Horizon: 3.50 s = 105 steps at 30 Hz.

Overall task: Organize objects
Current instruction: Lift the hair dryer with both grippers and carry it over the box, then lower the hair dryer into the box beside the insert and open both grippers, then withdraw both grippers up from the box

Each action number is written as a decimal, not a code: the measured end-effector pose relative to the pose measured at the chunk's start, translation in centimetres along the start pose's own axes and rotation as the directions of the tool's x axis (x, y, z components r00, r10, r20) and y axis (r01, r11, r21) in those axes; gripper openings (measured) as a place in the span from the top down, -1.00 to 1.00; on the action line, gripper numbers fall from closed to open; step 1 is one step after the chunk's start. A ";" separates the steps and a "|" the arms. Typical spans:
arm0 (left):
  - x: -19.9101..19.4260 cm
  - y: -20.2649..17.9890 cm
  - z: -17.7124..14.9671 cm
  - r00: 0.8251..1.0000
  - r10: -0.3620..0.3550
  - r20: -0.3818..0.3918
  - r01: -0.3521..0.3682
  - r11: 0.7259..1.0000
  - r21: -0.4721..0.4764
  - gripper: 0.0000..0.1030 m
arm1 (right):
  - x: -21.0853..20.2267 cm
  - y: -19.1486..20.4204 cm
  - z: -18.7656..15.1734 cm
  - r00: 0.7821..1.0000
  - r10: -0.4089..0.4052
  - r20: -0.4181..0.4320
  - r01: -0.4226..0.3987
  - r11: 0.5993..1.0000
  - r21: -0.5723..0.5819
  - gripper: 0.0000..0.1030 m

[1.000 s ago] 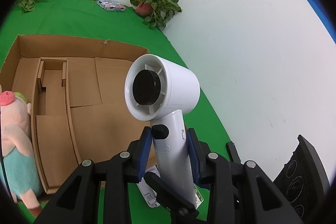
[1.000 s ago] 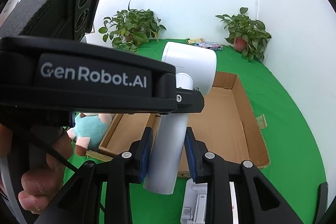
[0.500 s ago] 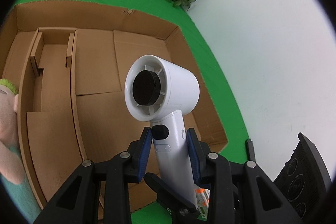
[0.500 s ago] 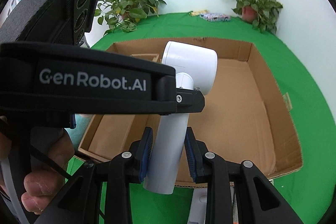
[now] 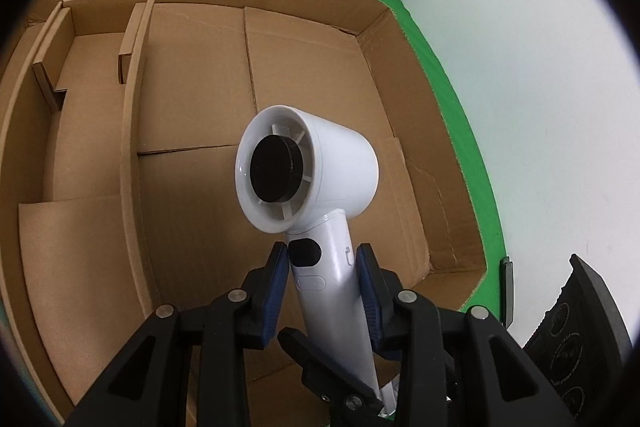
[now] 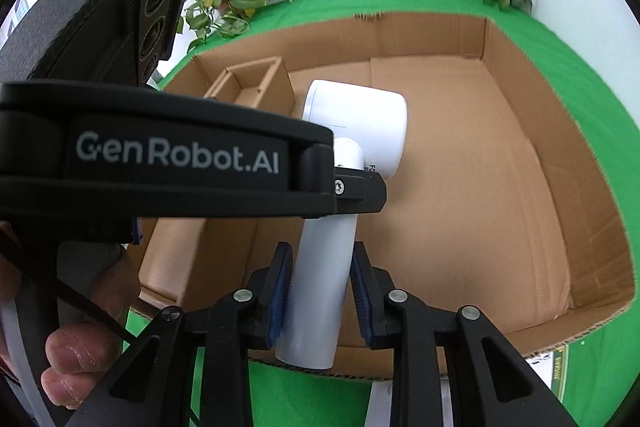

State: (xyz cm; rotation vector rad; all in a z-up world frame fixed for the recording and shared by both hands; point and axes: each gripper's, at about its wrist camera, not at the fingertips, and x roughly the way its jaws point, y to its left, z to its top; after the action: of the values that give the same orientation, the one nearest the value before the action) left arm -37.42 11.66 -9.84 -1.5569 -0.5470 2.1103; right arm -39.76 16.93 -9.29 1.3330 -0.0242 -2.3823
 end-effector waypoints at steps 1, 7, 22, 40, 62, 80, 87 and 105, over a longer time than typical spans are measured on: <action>0.1 0.0 0.1 1.000 0.003 -0.002 -0.003 1.000 -0.004 0.35 | -0.1 0.1 -0.3 1.000 0.002 0.000 -0.002 1.000 0.001 0.48; 0.9 0.1 0.8 0.999 0.034 -0.031 -0.035 0.999 -0.029 0.35 | 1.0 -1.7 0.7 0.999 0.027 -0.025 -0.027 1.000 0.014 0.48; -8.8 -2.3 -2.5 0.970 0.139 0.200 -0.158 0.984 0.081 0.35 | 1.7 -4.0 1.3 0.994 0.087 -0.073 -0.085 0.996 0.027 0.42; -10.0 2.6 -10.1 0.961 0.203 0.186 -0.210 0.978 0.018 0.40 | 6.4 0.9 2.0 0.983 0.043 -0.176 -0.032 0.997 0.064 0.53; -12.6 2.3 -11.6 0.945 0.211 0.250 -0.219 0.976 0.004 0.45 | 4.6 2.6 1.1 0.988 0.037 -0.150 -0.033 0.999 0.033 0.45; -17.7 -6.8 -19.0 0.661 0.316 0.681 -0.482 0.874 0.062 -0.60 | -13.0 4.3 -9.2 0.921 -0.117 0.371 0.190 0.968 -0.165 -0.92; -17.6 -7.3 -20.4 0.667 0.301 0.682 -0.461 0.885 0.060 -0.58 | -15.6 2.5 -11.2 0.911 -0.111 0.397 0.182 0.972 -0.146 -0.92; -18.0 -7.6 -22.7 0.651 0.287 0.703 -0.464 0.883 0.068 -0.78 | -17.0 -0.2 -13.3 0.912 -0.086 0.402 0.112 0.993 -0.042 -0.98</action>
State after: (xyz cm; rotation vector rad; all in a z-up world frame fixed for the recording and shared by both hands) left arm -10.11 8.51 2.07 -0.7497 -0.1551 2.9574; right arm -21.08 25.63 -2.72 0.8140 0.0044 -2.6786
